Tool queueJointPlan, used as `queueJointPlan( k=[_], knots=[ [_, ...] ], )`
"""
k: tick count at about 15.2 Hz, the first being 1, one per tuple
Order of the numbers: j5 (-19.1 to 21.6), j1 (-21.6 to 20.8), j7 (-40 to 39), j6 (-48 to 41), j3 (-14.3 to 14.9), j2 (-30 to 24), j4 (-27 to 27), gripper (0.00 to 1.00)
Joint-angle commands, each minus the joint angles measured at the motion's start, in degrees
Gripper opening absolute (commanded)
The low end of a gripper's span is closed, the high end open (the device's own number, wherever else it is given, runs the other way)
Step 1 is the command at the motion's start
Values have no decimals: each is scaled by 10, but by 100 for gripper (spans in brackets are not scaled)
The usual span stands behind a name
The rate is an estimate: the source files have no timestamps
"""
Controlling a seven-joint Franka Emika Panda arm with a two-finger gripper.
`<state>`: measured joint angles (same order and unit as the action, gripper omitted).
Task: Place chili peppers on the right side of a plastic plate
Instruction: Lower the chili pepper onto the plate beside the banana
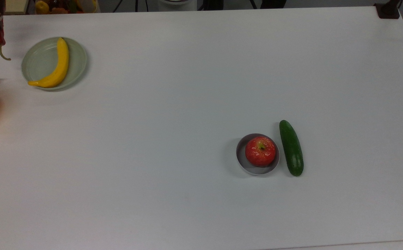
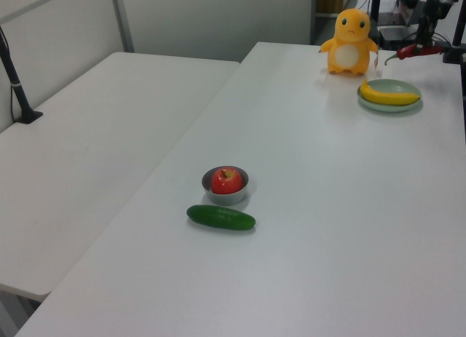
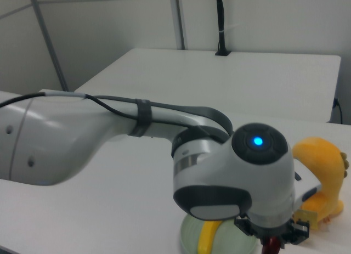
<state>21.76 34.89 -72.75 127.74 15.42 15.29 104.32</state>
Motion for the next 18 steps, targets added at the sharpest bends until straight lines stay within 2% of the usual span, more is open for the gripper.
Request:
queueJointPlan(
  k=[1, 3, 7, 11, 12, 14, 15, 17, 18],
  knots=[
    [61, -12, -14, 44, 2, 20, 6, 11],
    [83, -18, -15, 71, -2, 39, 4, 11],
    [94, -32, -15, 99, -5, 63, 3, 13],
    [94, -32, -15, 101, -15, 75, 3, 21],
    [94, -32, -14, 104, -16, 75, 3, 34],
    [95, -32, -13, 107, -17, 75, 4, 75],
    [97, -32, -11, 107, -17, 75, 4, 88],
    [97, -32, -8, 106, -17, 74, 3, 100],
    [97, -32, -7, 105, -17, 73, 3, 100]
  ],
)
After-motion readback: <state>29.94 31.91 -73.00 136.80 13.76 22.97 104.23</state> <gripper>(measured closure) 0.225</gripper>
